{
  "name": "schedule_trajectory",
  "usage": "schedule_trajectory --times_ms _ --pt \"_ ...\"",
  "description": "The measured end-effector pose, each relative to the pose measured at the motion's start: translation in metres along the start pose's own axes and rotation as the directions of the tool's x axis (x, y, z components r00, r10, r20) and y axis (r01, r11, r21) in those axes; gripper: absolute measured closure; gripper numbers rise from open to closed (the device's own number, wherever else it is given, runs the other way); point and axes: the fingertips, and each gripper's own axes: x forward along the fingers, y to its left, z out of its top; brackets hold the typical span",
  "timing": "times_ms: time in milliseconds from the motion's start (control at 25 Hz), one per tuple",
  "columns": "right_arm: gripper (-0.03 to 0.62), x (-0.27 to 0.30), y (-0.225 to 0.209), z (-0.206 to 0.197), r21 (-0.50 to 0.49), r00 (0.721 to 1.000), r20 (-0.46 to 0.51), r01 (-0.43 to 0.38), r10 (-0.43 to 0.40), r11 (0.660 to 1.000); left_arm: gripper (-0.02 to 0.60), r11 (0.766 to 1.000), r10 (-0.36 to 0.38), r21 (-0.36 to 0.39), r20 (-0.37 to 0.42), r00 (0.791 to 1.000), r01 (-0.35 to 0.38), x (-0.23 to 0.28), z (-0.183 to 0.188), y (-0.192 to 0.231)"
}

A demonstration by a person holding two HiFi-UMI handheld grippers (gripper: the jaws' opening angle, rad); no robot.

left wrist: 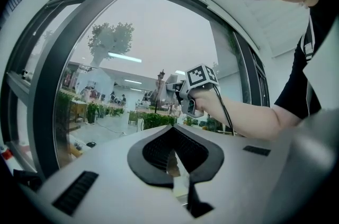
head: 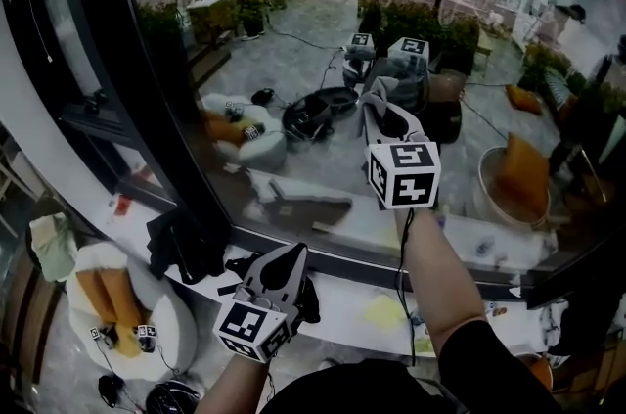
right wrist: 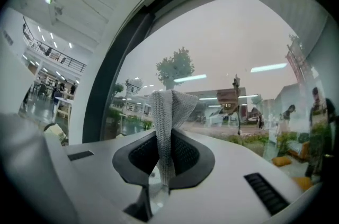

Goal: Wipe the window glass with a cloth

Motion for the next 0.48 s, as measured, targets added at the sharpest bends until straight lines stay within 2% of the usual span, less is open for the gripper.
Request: schedule_trajectory --times_ms 120,280,360,480 --pt "0.542 -0.011 0.012 -0.004 0.036 0.998 0.021 -0.054 0.054 0.998 0.575 1.0 -0.023 0.012 -0.01 1.0 0.023 -0.003 -0.008 0.0" --pt "0.542 -0.046 0.01 -0.015 0.065 0.996 0.035 -0.079 0.077 0.995 0.575 0.999 -0.048 -0.026 -0.038 0.998 0.047 0.0 -0.023 -0.011" --pt "0.542 -0.069 -0.002 -0.021 0.109 0.996 0.046 -0.077 0.072 0.991 0.576 0.997 -0.074 -0.04 -0.054 0.996 0.072 0.004 -0.031 -0.022" --pt "0.542 -0.108 -0.025 -0.034 0.136 0.999 0.038 -0.032 0.028 0.99 0.575 0.99 -0.139 -0.038 -0.08 0.987 0.136 0.014 -0.044 -0.045"
